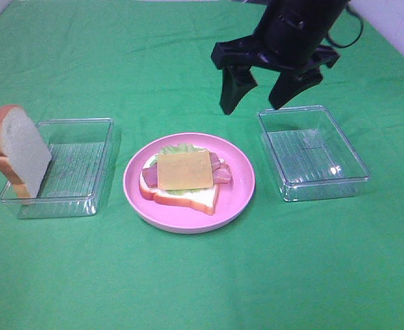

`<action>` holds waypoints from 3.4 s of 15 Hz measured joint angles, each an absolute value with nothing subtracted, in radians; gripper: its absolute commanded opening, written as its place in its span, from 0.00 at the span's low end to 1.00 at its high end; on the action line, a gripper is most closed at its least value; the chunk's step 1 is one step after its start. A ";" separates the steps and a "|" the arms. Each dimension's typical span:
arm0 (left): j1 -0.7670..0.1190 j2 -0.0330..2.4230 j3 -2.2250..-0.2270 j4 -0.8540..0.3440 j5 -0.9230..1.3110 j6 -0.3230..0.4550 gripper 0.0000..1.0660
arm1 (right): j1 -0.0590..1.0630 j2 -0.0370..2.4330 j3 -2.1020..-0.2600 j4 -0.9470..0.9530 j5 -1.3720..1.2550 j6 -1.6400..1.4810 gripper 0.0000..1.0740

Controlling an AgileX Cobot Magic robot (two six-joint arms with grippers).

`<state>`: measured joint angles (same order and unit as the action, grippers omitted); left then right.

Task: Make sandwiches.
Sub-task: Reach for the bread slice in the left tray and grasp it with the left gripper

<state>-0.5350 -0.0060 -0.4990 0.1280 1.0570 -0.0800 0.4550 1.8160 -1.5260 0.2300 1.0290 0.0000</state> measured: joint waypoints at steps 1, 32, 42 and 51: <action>-0.535 -0.006 -0.499 0.128 1.057 -0.080 0.63 | 0.455 1.767 -1.526 0.177 1.068 0.025 0.70; -0.535 0.263 -0.605 0.179 1.044 -0.285 0.63 | 0.455 -0.004 -0.504 0.131 1.079 -0.138 0.70; -0.535 1.116 -1.096 0.460 1.132 -0.472 0.63 | 0.455 -0.004 -0.503 0.131 1.079 -0.140 0.70; -0.179 1.608 -1.349 0.108 1.089 -0.238 0.63 | 0.455 -0.004 -0.503 0.131 1.079 -0.140 0.70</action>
